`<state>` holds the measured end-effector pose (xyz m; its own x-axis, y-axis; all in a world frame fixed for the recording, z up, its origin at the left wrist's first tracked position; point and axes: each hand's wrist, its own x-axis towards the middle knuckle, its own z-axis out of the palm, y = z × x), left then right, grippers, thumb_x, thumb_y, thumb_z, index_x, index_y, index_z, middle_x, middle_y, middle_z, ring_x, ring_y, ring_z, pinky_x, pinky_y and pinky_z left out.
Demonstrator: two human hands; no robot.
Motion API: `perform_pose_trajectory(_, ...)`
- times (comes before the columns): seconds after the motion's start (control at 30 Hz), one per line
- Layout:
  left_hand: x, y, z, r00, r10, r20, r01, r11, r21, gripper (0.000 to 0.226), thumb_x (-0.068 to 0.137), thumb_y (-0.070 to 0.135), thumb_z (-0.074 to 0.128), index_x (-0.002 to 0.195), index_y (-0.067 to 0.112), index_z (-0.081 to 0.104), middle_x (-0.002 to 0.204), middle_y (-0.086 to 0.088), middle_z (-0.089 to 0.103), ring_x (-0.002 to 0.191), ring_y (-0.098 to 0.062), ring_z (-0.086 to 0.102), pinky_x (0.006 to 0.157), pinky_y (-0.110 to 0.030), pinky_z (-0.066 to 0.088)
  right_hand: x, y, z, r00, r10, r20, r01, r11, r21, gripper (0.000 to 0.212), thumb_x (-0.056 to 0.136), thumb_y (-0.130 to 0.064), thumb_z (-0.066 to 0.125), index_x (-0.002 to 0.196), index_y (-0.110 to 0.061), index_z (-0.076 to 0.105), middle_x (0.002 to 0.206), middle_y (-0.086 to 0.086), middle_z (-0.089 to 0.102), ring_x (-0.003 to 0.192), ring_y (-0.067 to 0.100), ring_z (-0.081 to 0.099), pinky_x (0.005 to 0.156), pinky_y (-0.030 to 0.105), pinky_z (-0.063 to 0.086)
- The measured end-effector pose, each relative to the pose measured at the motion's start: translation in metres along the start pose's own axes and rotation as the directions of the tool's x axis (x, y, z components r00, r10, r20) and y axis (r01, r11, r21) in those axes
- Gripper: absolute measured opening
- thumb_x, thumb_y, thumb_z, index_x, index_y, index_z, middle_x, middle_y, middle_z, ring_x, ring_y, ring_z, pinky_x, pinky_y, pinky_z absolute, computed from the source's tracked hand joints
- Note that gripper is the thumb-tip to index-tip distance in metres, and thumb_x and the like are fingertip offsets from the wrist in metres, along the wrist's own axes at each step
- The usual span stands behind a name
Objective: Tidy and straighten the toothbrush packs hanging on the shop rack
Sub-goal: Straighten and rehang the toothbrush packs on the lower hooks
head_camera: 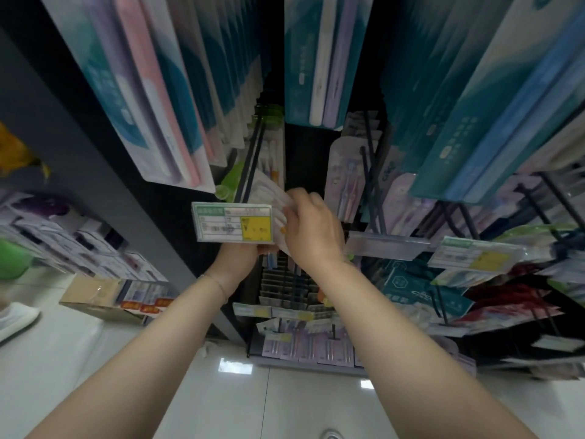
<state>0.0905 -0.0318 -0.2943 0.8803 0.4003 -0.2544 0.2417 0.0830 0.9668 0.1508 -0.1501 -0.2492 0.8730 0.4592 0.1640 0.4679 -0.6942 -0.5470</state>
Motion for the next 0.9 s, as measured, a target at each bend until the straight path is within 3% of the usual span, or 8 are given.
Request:
perform_pose_trajectory(0.1,-0.002,0.001,-0.002,0.999,-0.009,0.032,0.007,0.998,0.059,0.01,0.098,0.02,0.059,0.106,0.015,0.062,0.123,-0.018,0.063,0.115,-0.031,0.06,0.104,-0.051,0.049,-0.002,0.005,0.005,0.999,0.01,-0.043,-0.008,0.999,0.033,0.03,0.102,-0.019,0.044,0.129,-0.012,0.055,0.111,0.014,0.057,0.092,0.033,0.057,0.064,0.033,0.037)
perform_pose_trajectory(0.2,0.0,-0.002,-0.008,0.999,-0.039,0.008,0.037,0.984,0.175,0.027,0.087,0.036,0.058,0.101,0.013,0.061,0.114,-0.016,0.065,0.111,-0.032,0.061,0.103,-0.052,0.048,0.0,0.006,0.011,0.999,0.011,-0.038,-0.006,0.994,0.105,0.027,0.102,-0.016,0.044,0.125,-0.008,0.056,0.107,0.015,0.057,0.09,0.033,0.057,0.07,0.038,0.044)
perform_pose_trajectory(0.27,-0.001,0.0,-0.01,0.998,-0.055,-0.031,0.061,0.976,0.208,0.015,0.098,0.028,0.053,0.088,0.018,0.058,0.102,-0.011,0.064,0.101,-0.026,0.061,0.099,-0.044,0.051,0.002,0.006,0.015,0.999,0.023,-0.022,-0.02,0.99,0.139,0.025,0.102,-0.015,0.044,0.123,-0.007,0.055,0.108,0.016,0.057,0.092,0.034,0.058,0.076,0.043,0.047)
perform_pose_trajectory(0.4,-0.005,0.001,-0.013,0.994,-0.033,-0.106,0.061,0.962,0.268,0.028,0.104,0.016,0.046,0.078,0.022,0.05,0.085,0.003,0.056,0.08,-0.006,0.052,0.077,-0.024,0.044,0.002,0.008,0.024,1.0,0.018,0.014,-0.02,0.989,0.147,0.024,0.103,-0.018,0.042,0.122,-0.008,0.052,0.112,0.015,0.056,0.094,0.035,0.058,0.077,0.045,0.048)
perform_pose_trajectory(0.53,-0.005,0.009,-0.014,0.999,-0.054,-0.008,0.054,0.969,0.243,0.008,0.097,0.025,0.059,0.089,0.024,0.058,0.1,-0.003,0.063,0.105,-0.022,0.06,0.099,-0.039,0.049,0.0,0.01,0.027,0.998,0.026,-0.055,-0.018,0.989,0.149,0.028,0.102,-0.02,0.044,0.125,-0.008,0.054,0.11,0.016,0.056,0.091,0.035,0.057,0.069,0.038,0.044)
perform_pose_trajectory(0.63,-0.002,0.006,-0.012,0.993,-0.098,0.071,0.084,0.98,0.179,0.031,0.078,0.044,0.064,0.107,0.032,0.061,0.123,-0.006,0.063,0.119,-0.026,0.058,0.107,-0.047,0.046,-0.003,0.014,0.027,0.984,0.005,-0.176,0.011,0.996,0.091,0.028,0.1,-0.019,0.048,0.123,-0.008,0.06,0.102,0.018,0.059,0.082,0.035,0.059,0.062,0.031,0.032)
perform_pose_trajectory(0.8,0.029,-0.039,-0.017,0.993,-0.117,0.025,0.111,0.977,0.18,0.043,0.075,0.063,0.062,0.107,0.034,0.068,0.119,-0.007,0.068,0.114,-0.03,0.062,0.102,-0.055,0.048,0.002,0.018,0.021,0.987,-0.005,-0.16,0.02,0.995,0.094,0.028,0.101,-0.021,0.046,0.125,-0.014,0.059,0.102,0.014,0.058,0.085,0.031,0.058,0.062,0.032,0.038)
perform_pose_trajectory(0.9,0.02,-0.021,-0.015,0.99,-0.144,-0.006,0.141,0.959,0.245,0.025,0.089,0.054,0.058,0.104,0.034,0.065,0.116,-0.006,0.066,0.111,-0.026,0.061,0.103,-0.05,0.048,0.005,0.021,0.022,0.994,-0.009,-0.113,0.027,0.987,0.161,0.025,0.102,-0.021,0.045,0.123,-0.015,0.057,0.102,0.012,0.057,0.087,0.029,0.057,0.071,0.038,0.047)
